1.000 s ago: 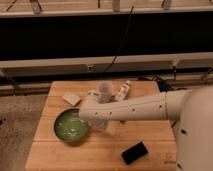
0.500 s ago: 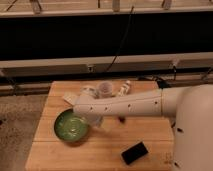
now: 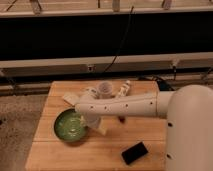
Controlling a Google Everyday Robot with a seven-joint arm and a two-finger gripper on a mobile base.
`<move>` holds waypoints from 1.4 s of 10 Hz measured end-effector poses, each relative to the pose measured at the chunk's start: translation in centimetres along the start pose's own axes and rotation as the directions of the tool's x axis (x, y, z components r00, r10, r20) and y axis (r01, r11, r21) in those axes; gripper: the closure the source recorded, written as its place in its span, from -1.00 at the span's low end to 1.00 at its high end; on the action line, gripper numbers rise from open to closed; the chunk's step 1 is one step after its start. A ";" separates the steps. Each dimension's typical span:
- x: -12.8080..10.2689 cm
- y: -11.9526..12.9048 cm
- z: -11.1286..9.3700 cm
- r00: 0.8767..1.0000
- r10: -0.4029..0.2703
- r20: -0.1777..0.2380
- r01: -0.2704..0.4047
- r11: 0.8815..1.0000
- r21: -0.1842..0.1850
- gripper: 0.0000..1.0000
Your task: Pick up the ceramic bowl
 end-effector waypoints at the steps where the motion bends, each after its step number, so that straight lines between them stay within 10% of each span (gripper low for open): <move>1: -0.2 -0.3 0.4 1.000 -0.012 0.009 0.012 1.000 0.012 -0.28; 8: -0.1 -0.5 0.3 1.000 -0.019 0.001 0.019 0.999 0.027 0.99; 14: 0.8 -0.2 -3.6 0.998 -0.036 -0.047 0.038 0.998 0.041 1.00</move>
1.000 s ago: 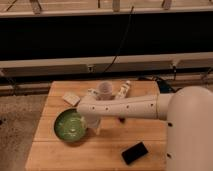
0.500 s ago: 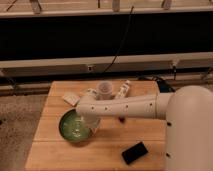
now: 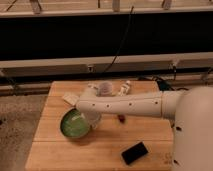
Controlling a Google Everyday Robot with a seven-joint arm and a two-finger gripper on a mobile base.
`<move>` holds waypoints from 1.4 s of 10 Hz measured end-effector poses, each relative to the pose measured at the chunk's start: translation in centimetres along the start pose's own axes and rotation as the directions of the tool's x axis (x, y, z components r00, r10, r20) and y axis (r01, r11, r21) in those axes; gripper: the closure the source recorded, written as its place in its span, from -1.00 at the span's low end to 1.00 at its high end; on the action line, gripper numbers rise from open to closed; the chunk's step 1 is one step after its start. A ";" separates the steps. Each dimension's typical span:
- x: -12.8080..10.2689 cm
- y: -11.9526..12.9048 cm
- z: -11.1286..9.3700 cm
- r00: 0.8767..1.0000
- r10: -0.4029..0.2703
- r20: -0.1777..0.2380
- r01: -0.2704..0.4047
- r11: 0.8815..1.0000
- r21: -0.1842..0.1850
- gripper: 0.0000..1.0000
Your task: Pick up the ceramic bowl
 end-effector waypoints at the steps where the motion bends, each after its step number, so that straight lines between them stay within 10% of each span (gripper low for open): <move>1: 0.3 -0.1 -0.1 1.000 -0.005 -0.012 0.005 1.000 0.002 1.00; 14: 0.4 0.7 -3.0 0.999 -0.016 -0.040 0.016 1.000 -0.009 1.00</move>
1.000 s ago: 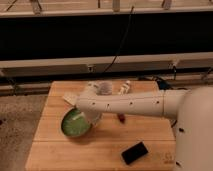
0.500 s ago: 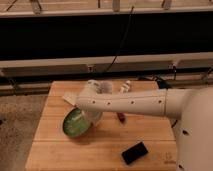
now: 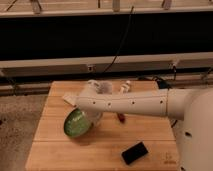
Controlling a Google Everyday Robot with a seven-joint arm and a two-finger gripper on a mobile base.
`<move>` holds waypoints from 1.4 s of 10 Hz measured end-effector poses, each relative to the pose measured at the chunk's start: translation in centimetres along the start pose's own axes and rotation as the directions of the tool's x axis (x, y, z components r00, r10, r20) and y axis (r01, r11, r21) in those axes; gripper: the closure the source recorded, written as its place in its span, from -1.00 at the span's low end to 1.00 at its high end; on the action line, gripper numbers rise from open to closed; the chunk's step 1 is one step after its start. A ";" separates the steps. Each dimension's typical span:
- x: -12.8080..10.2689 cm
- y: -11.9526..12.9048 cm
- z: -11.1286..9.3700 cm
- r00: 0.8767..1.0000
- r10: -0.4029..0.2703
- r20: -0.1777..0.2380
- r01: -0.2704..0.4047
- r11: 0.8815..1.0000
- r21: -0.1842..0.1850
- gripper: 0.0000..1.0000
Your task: Pick up the ceramic bowl
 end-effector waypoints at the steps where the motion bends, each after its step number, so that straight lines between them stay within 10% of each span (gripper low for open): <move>1: -0.1 0.0 0.0 1.000 -0.001 -0.001 0.001 1.000 0.000 1.00; 14: -0.7 1.2 -0.7 1.000 -0.020 -0.019 0.019 1.000 -0.007 1.00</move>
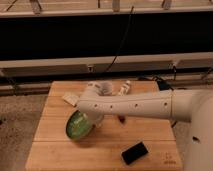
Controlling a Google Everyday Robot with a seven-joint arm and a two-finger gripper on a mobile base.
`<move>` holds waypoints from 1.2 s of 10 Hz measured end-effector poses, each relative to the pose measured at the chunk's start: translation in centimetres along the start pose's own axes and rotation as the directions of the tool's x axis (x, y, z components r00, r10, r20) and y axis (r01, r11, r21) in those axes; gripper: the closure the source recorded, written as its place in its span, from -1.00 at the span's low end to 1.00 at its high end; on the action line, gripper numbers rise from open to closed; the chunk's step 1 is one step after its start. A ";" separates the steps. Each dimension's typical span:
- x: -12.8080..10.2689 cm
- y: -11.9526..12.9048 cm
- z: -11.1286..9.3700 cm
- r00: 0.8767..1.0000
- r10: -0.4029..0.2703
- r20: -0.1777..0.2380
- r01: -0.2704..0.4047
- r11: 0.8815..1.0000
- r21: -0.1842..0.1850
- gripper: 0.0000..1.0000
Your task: Pick up the ceramic bowl
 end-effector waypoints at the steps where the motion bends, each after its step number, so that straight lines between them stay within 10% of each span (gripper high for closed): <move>1: -0.1 0.1 0.0 1.000 -0.002 -0.001 0.002 1.000 0.000 1.00; 12: -0.3 1.2 -0.3 1.000 -0.024 -0.010 0.024 1.000 -0.004 1.00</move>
